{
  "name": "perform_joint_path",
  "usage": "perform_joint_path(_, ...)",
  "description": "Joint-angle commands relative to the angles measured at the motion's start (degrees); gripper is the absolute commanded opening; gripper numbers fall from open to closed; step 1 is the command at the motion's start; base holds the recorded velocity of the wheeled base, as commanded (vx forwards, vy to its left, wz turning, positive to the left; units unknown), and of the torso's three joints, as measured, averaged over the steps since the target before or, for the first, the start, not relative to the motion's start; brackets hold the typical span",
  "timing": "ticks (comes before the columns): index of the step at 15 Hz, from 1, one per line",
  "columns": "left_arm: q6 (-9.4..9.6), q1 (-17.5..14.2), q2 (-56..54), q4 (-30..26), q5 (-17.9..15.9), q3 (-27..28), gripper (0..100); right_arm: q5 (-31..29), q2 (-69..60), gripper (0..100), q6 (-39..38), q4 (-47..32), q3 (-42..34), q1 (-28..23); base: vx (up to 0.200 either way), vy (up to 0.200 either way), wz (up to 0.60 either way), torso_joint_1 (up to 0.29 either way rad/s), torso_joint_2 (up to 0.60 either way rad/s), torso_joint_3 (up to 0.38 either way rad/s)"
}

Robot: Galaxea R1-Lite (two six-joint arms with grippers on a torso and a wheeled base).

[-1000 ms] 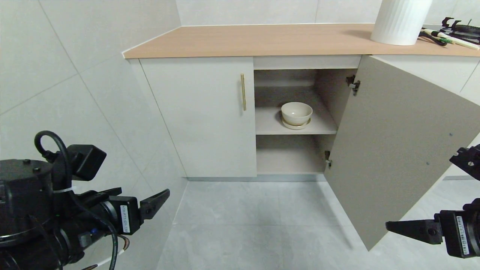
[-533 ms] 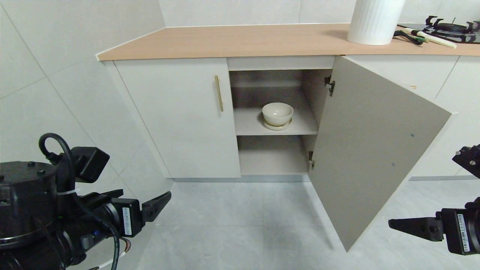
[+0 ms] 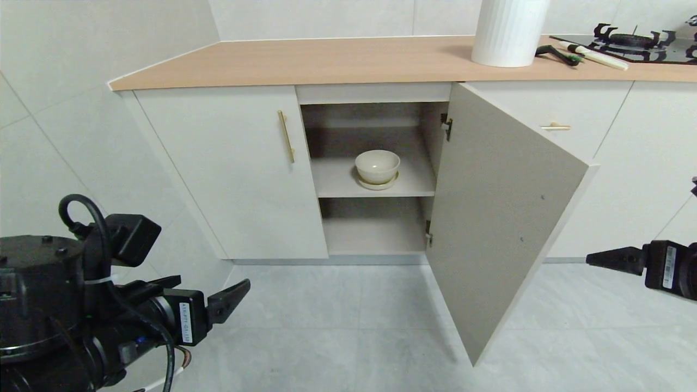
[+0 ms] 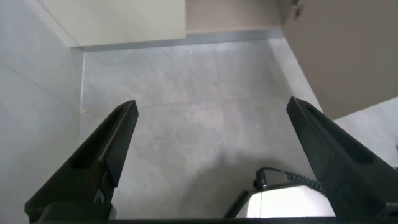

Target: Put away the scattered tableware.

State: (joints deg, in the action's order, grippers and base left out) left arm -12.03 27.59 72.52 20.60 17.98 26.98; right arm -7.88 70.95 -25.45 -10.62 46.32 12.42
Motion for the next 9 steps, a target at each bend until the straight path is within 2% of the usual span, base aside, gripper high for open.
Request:
perform_joint_path(1,-0.01,0.0,0.1,0.1,0.0,-0.1,100,0.1,4.5,100,-0.4,3.5,1.5,-7.6,0.000,0.000,0.00,0.000,0.00,0.000)
perform_joint_path(3,-0.01,0.0,0.1,0.1,0.0,-0.1,100,0.1,6.8,100,-3.6,8.1,1.8,-9.4,0.000,0.000,0.00,0.000,0.00,0.000)
perform_joint_path(5,-0.01,0.0,0.1,0.1,0.0,-0.1,100,-0.6,10.1,100,-8.3,13.3,1.7,-9.5,0.000,0.000,0.00,0.000,0.00,0.000)
perform_joint_path(9,-0.01,0.0,0.1,0.1,-0.1,-0.3,100,-0.6,14.3,100,-13.2,18.9,1.6,-9.3,0.000,0.000,0.00,0.000,0.00,0.000)
